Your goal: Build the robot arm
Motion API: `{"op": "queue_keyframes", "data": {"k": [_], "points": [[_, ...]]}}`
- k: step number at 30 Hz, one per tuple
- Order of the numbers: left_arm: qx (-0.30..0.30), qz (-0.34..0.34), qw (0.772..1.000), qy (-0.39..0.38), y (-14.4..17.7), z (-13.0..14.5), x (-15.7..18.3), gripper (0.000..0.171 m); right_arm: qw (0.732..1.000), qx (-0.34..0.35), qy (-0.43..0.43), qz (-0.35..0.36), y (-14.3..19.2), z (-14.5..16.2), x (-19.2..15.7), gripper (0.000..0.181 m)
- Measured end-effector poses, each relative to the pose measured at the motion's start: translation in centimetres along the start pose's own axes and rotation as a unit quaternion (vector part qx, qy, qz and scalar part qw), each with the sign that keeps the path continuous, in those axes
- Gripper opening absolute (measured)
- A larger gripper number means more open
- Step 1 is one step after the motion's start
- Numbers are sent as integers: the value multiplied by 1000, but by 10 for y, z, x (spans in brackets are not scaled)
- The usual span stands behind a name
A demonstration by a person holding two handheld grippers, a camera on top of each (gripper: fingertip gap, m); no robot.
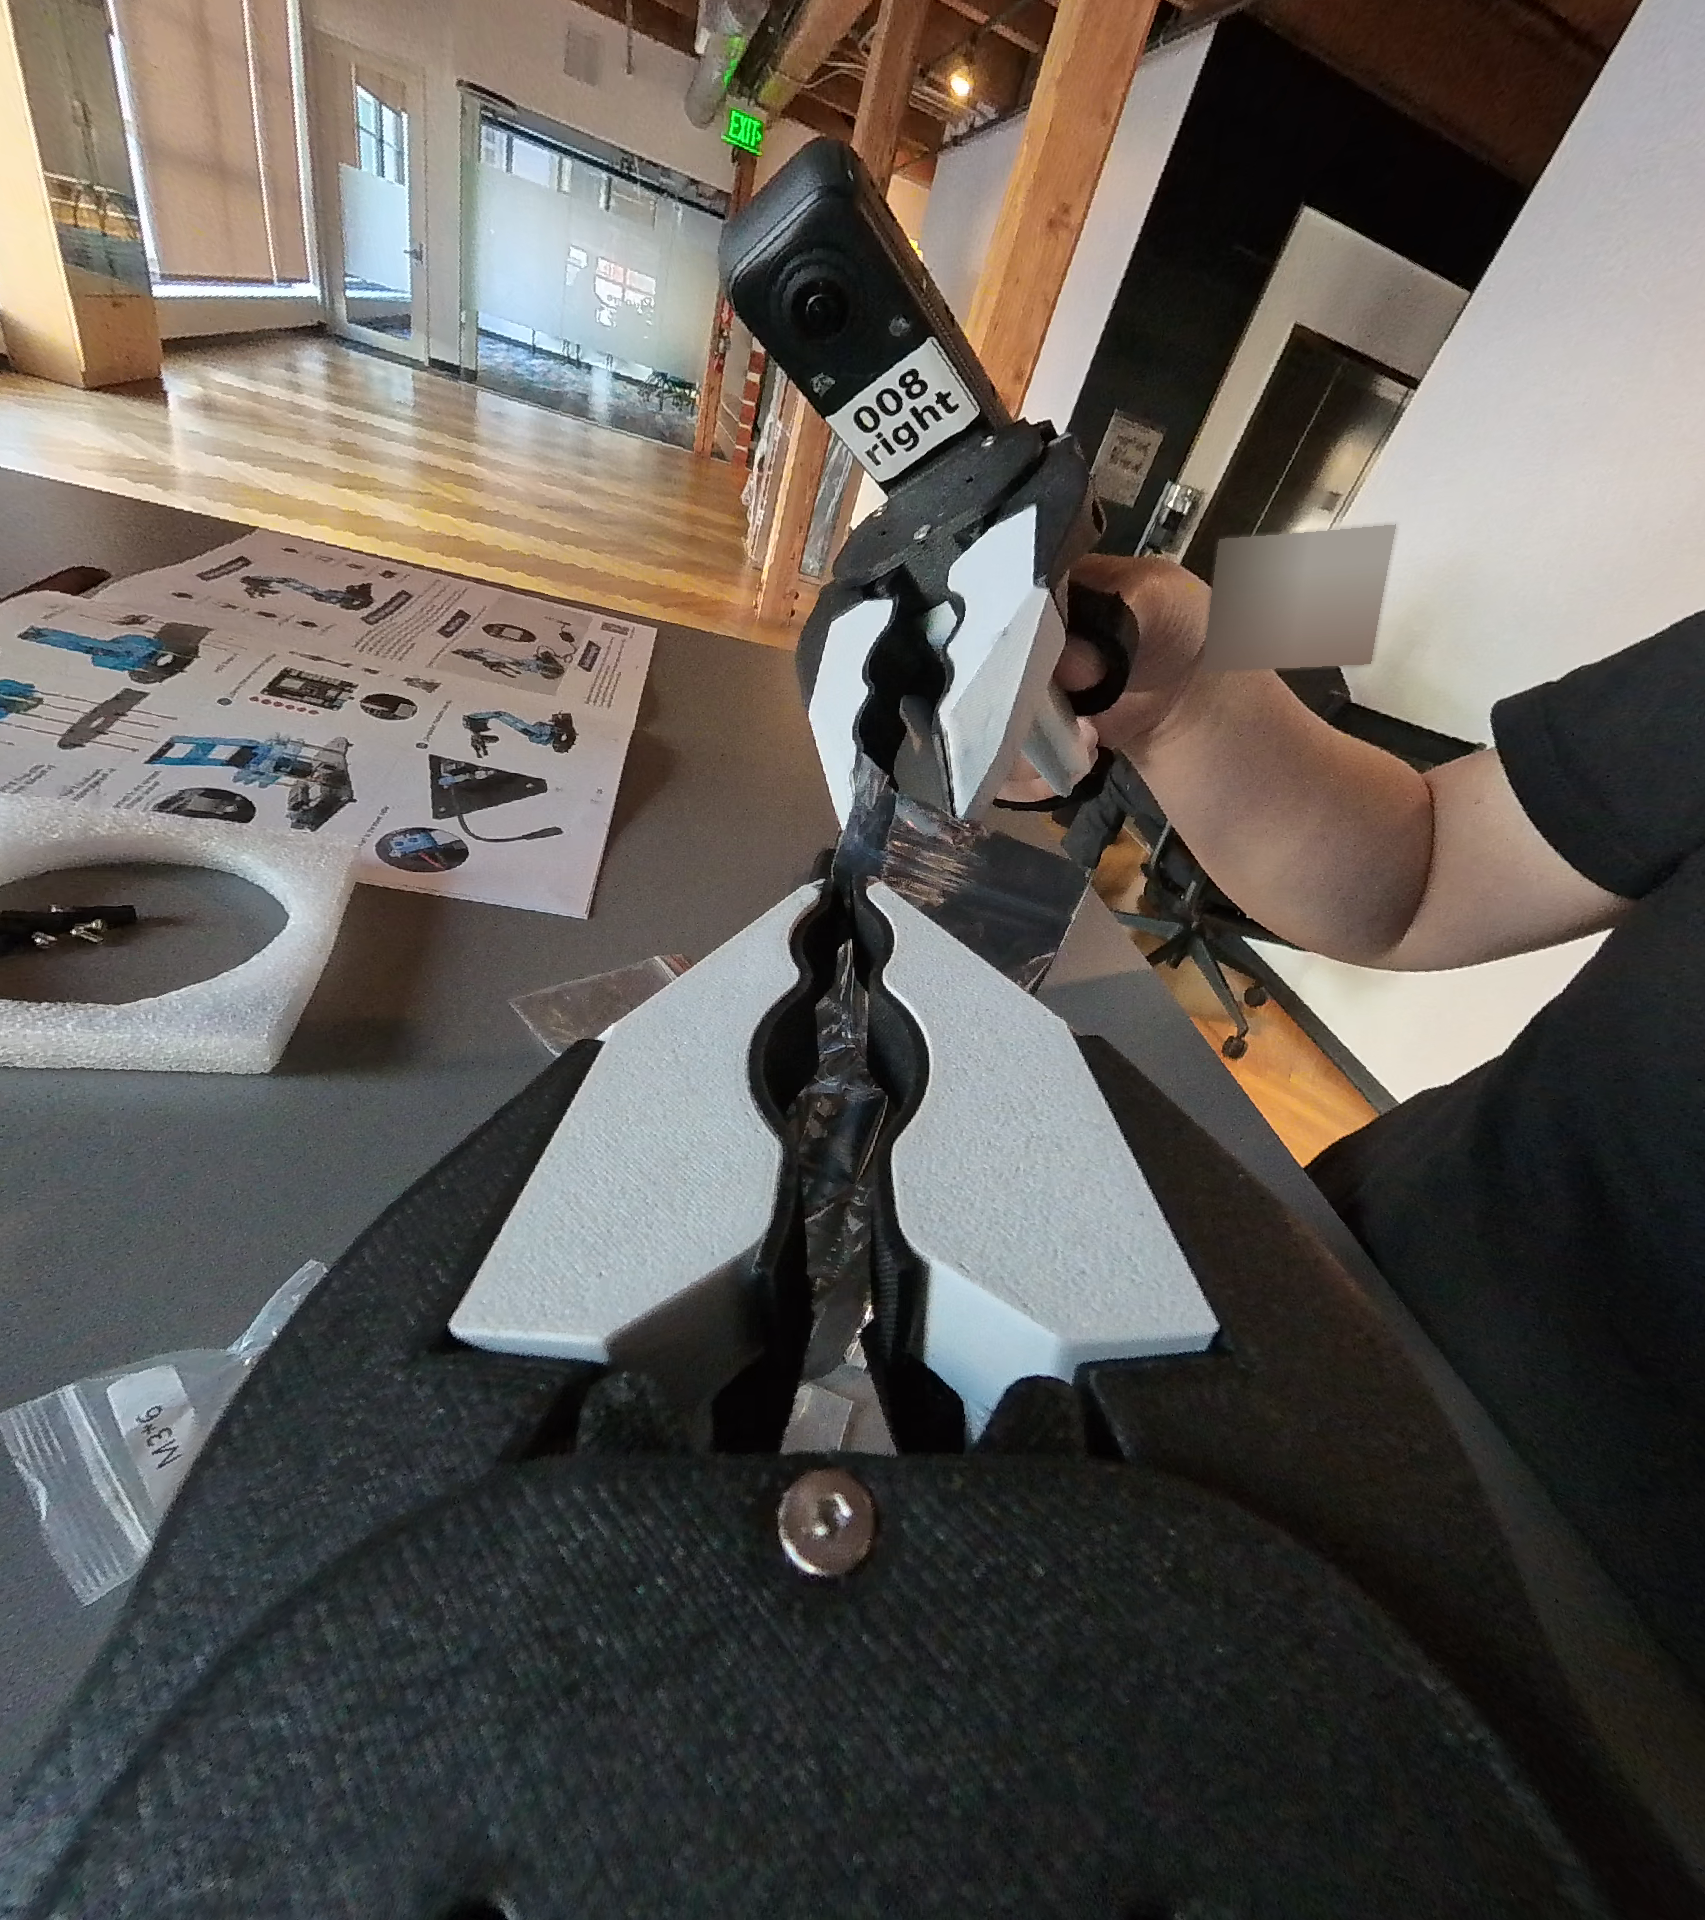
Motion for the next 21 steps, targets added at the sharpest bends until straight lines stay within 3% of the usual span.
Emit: {"op": "queue_keyframes", "data": {"k": [14, 21], "points": [[8, 6, 1000, 4, 1, 0, 0, 0, 1000, 0, -18, -16, 1, 2, 3, 22], [11, 10, 1000, 10, -1, 1, 0, 0, 999, -42, 5, 29, -6, 6, 5, 27]]}}
Point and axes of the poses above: each gripper's, where its closed fingertips meet, y back along the fingers, z out of its underside, x = y × z across the jaws, the point moved 3 cm from there along y, back along the fingers, and after that the axes turned 3 degrees about -z, right-handed, at the moved point
